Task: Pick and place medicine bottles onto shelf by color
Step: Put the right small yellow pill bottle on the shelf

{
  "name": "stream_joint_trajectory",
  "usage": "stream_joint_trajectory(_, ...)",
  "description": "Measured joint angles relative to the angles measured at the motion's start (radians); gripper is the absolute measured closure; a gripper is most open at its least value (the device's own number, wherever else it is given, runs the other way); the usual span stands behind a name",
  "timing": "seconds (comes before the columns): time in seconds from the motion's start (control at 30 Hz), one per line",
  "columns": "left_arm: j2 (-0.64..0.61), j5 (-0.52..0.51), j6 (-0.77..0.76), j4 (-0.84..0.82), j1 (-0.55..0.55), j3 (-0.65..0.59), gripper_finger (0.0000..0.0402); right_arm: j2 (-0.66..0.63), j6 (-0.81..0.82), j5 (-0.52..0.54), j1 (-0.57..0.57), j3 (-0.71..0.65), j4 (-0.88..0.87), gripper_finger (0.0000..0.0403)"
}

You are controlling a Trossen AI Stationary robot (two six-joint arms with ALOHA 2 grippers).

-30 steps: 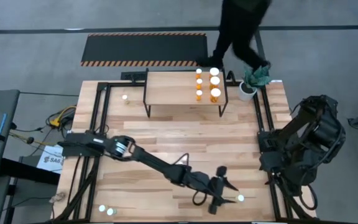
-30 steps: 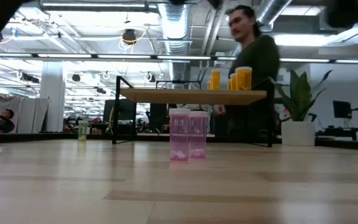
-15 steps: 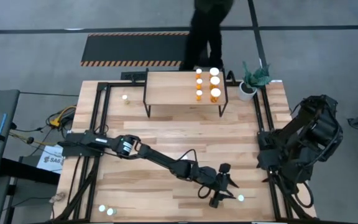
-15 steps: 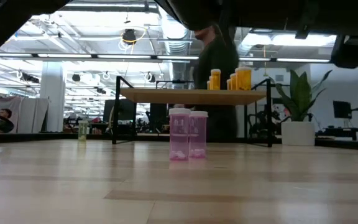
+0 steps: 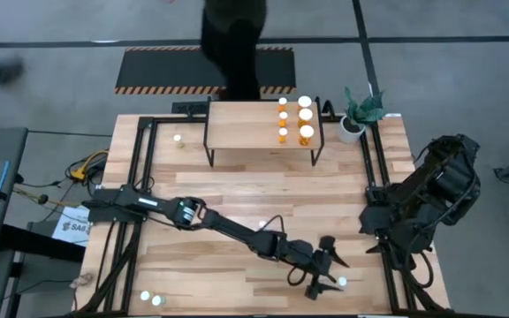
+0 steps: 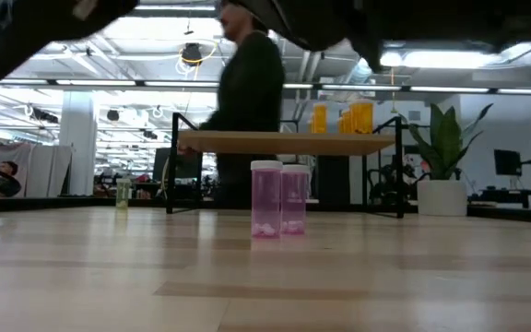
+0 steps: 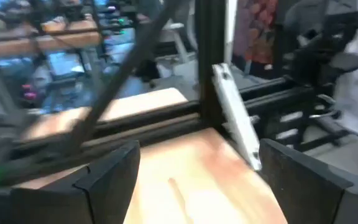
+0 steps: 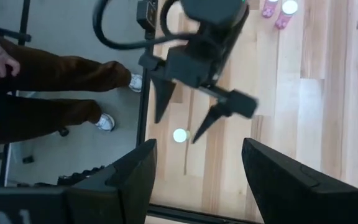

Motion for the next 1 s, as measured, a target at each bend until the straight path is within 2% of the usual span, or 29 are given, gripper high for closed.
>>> stream_joint_trajectory(0.07,0.066,0.007,-0.002,-0.004,-0.004,0.086,0.0083,0.000,-0.005,-0.001,-0.005,0.000,0.002,0.0148)
stream_joint_trajectory(0.13,0.073,-0.007,-0.011,0.077,-0.010,0.054,0.0086,0.000,-0.005,-0.001,-0.006,0.000,0.000,0.0148)
stream_joint_trajectory(0.27,0.073,-0.055,-0.033,-0.024,-0.015,0.082,0.0090,0.000,-0.007,0.000,-0.007,0.000,0.001,0.0148)
stream_joint_trajectory(0.37,0.084,-0.061,-0.005,-0.014,-0.015,0.083,0.0092,0.000,-0.011,0.000,-0.008,0.000,0.001,0.0148)
stream_joint_trajectory(0.63,0.103,0.030,0.021,-0.069,-0.008,0.083,0.0093,0.000,-0.026,0.000,-0.019,0.000,0.000,0.0148)
stream_joint_trajectory(1.0,0.103,0.008,0.052,-0.084,0.009,0.081,0.0093,0.000,-0.029,0.000,-0.060,0.000,0.001,0.0148)
